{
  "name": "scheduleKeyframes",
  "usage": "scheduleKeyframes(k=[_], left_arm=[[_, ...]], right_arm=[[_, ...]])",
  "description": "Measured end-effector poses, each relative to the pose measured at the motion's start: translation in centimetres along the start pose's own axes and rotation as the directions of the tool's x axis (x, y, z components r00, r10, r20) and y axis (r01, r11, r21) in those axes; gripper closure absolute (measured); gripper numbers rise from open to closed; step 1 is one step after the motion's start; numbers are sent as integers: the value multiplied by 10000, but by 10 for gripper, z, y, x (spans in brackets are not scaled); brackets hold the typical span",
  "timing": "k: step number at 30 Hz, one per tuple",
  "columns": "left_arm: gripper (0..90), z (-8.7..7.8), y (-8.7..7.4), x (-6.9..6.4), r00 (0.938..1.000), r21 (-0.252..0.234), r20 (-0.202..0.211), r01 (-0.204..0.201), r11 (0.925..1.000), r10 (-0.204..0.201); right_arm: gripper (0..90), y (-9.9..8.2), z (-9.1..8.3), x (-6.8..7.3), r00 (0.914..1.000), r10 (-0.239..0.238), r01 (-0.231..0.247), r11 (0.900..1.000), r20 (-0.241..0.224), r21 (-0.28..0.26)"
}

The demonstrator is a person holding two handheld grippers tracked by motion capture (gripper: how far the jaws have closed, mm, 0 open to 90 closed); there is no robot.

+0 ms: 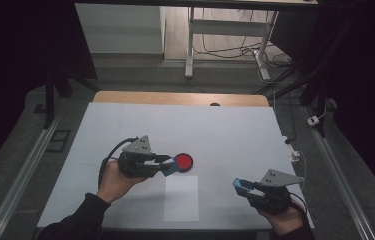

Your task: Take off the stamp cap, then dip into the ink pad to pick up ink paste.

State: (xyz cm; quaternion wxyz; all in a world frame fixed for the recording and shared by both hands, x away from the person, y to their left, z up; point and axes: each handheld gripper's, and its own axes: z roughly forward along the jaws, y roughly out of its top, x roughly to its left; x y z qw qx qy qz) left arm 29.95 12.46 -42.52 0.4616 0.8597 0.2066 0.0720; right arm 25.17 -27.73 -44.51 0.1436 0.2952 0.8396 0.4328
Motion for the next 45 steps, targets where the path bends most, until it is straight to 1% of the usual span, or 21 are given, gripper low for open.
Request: scheduleKeyframes(k=[4,9,12,15,18,20,25,28,30,33,35,37,40,45], left_arm=[[704,0,0,0,10000,-27,-22,44,10000,-44],[704,1,-1,1,10000,2,-59,51,10000,-51],[704,2,0,1,9999,28,-87,69,10000,-68],[703,3,0,1,9999,75,-100,72,9999,-71],[703,5,0,3,9999,105,-108,87,9999,-86],[703,6,0,3,9999,148,-124,80,9999,-79],[704,10,0,5,9998,290,-189,53,9996,-47],[704,12,0,8,9997,386,-218,90,9992,-82],[704,14,0,11,9996,407,-238,139,9991,-130],[704,17,2,15,9994,518,-314,124,9986,-108],[704,19,3,18,9993,473,-294,229,9986,-215],[704,22,4,21,9993,481,-306,243,9985,-228],[704,27,7,24,9991,420,-286,320,9986,-308],[704,37,10,30,9987,526,-316,406,9978,-390]], right_arm=[[691,-5,-5,-3,9993,354,-353,9994,132,-53],[691,-11,-10,-4,9982,534,-537,9985,268,97],[691,-14,-11,-5,9978,610,-615,9979,252,182],[691,-15,-13,-6,9973,700,-702,9975,209,115],[691,-17,-14,-6,9965,787,-791,9968,279,135],[691,-18,-15,-7,9957,906,-907,9958,196,88],[691,-19,-16,-6,9953,959,-961,9953,148,113],[691,-20,-17,-6,9936,1129,-1130,9935,101,110],[692,-20,-17,-6,9928,1193,-1194,9928,38,114],[692,-21,-17,-6,9924,1231,-1232,9923,66,162],[692,-21,-18,-6,9917,1289,-1289,9915,9,180],[692,-22,-19,-6,9906,1367,-1367,9904,20,181],[692,-22,-20,-6,9904,1382,-1382,9903,25,168],[692,-23,-22,-6,9906,1365,-1365,9905,15,165]])
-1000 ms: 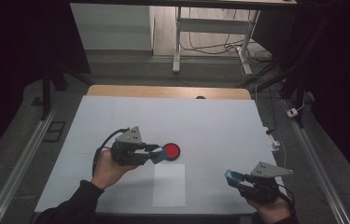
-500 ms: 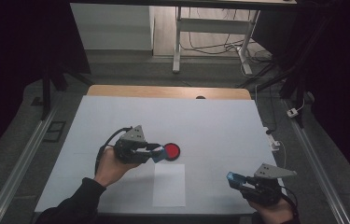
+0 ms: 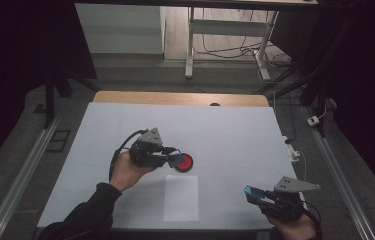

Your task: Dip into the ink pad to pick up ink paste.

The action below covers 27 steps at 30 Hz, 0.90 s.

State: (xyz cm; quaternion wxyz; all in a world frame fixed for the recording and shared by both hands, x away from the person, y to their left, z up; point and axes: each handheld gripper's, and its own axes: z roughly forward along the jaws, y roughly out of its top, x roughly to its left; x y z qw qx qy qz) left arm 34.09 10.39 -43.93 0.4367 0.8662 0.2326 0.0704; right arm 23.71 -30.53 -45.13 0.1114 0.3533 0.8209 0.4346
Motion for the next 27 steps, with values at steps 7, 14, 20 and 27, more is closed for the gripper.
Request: scheduleKeyframes(k=[7,14,20,27], left_arm=[[704,13,4,7,9999,85,-43,138,9999,-138],[704,27,5,14,9994,241,-133,327,9992,-323],[704,39,2,19,9986,415,-225,483,9980,-474],[704,50,-2,24,9978,667,-438,528,9964,-499]], right_arm=[[691,-2,-3,0,10000,42,-41,9999,33,-102],[691,-3,-6,0,10000,-41,41,9999,41,-137],[692,-5,-8,0,10000,-96,96,9998,0,-174],[692,-5,-9,1,9999,-160,161,9998,32,-118]])
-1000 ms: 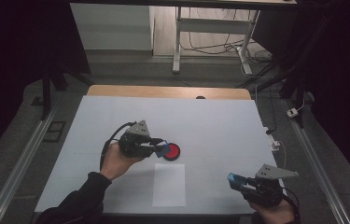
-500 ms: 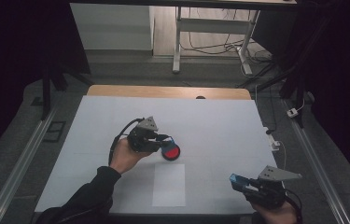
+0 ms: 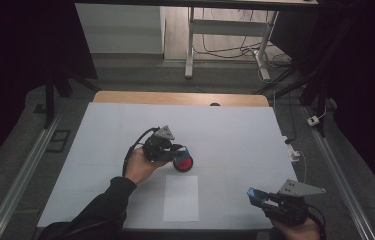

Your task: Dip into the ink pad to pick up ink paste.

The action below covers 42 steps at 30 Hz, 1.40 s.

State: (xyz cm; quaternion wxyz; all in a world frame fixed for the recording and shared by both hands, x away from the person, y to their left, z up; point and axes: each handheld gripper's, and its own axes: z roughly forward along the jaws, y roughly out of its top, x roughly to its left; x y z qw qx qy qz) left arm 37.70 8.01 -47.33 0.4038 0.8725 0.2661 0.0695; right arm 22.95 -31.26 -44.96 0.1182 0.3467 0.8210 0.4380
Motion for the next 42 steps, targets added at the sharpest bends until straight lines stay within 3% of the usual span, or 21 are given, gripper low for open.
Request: scheduleKeyframes(k=[18,31,37,42], left_arm=[[704,18,-4,6,9998,483,-191,70,9988,-61],[710,21,-2,8,9985,644,-93,540,9965,-535],[710,22,3,0,9986,930,-521,83,9956,-34],[711,23,4,-3,9977,1039,-670,-14,9946,84]], right_arm=[[692,0,0,0,10000,-40,40,10000,17,8],[691,0,1,0,10000,-87,87,9999,3,120],[692,0,2,0,10000,-88,88,9999,5,140],[691,0,2,1,9999,-129,128,9998,55,181]])
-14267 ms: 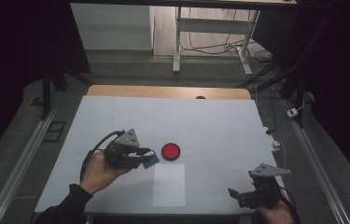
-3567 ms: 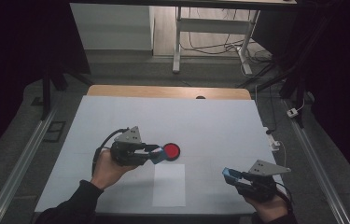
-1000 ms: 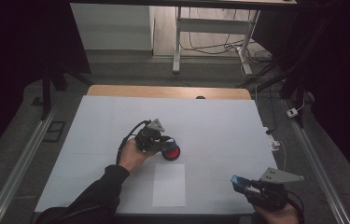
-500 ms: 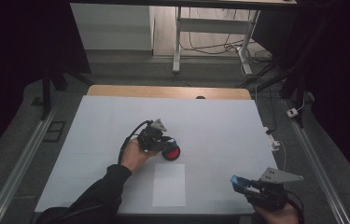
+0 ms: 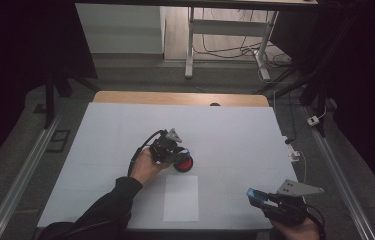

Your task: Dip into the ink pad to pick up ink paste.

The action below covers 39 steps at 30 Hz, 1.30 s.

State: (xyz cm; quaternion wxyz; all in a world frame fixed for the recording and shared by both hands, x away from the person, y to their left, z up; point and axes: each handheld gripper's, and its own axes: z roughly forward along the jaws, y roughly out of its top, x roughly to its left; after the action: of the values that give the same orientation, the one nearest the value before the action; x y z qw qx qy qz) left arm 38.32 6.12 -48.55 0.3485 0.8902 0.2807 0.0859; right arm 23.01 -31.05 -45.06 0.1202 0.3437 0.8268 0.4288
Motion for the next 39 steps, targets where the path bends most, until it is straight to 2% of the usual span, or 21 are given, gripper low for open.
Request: scheduleKeyframes(k=[11,15,19,26,34,37,39], left_arm=[[709,1,1,-11,9969,151,-581,-514,9986,522],[708,1,0,-7,9989,46,-343,-304,9995,306],[708,1,-4,2,9998,-239,125,177,9996,-174],[708,1,-9,13,9936,-481,776,859,9951,-820],[708,1,-10,14,9935,-570,781,871,9946,-825],[708,1,-9,12,9961,-527,675,599,9968,-563],[707,1,-8,11,9965,-499,642,564,9972,-531]], right_arm=[[691,0,0,0,10000,-39,39,10000,-19,21],[691,0,0,0,10000,-48,48,10000,-9,41],[691,0,1,0,10000,-45,45,10000,-14,55],[691,0,1,0,10000,-48,48,9999,1,107],[691,0,1,0,10000,-53,54,9999,-46,104],[691,0,1,0,10000,-55,56,9999,-55,104],[691,0,1,0,10000,-49,50,9999,-78,110]])
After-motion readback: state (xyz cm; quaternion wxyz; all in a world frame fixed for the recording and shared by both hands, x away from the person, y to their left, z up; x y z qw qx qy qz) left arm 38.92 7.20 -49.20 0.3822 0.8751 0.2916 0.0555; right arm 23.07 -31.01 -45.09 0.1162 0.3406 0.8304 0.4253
